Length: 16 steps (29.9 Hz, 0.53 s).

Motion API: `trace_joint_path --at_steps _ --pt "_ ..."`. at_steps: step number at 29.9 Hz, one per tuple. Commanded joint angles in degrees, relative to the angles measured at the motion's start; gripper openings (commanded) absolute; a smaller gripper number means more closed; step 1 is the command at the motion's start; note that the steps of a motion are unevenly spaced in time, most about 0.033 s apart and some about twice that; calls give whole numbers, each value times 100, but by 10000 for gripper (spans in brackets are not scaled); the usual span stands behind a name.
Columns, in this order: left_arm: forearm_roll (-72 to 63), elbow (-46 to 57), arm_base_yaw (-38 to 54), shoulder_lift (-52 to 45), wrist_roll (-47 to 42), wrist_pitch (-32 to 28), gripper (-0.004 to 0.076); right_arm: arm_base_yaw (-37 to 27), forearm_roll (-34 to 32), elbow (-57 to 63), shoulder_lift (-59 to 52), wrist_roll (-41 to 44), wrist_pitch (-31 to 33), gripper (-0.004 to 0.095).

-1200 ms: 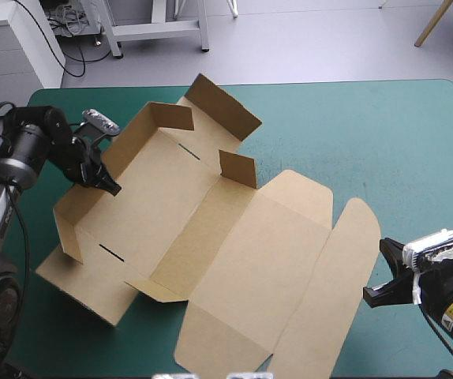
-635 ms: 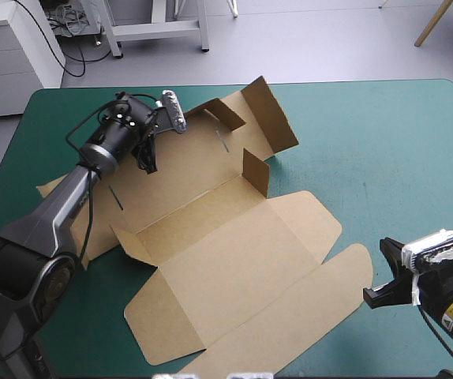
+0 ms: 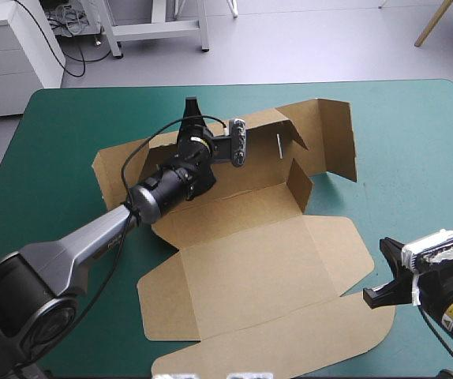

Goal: Fold the box

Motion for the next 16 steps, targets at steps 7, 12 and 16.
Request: trace_joint_path --at_steps 7,12,16 --pt "3146 1930 -896 -1460 -2420 -345 -10 -27 -120 -157 34 -56 -432 -14" --pt "4605 2759 -1169 -1818 -3678 -358 -10 -27 -98 -157 34 -56 -432 -14" --pt "4624 2841 -1169 -1819 -4017 -440 -10 -27 -98 -157 34 -56 -432 -14"
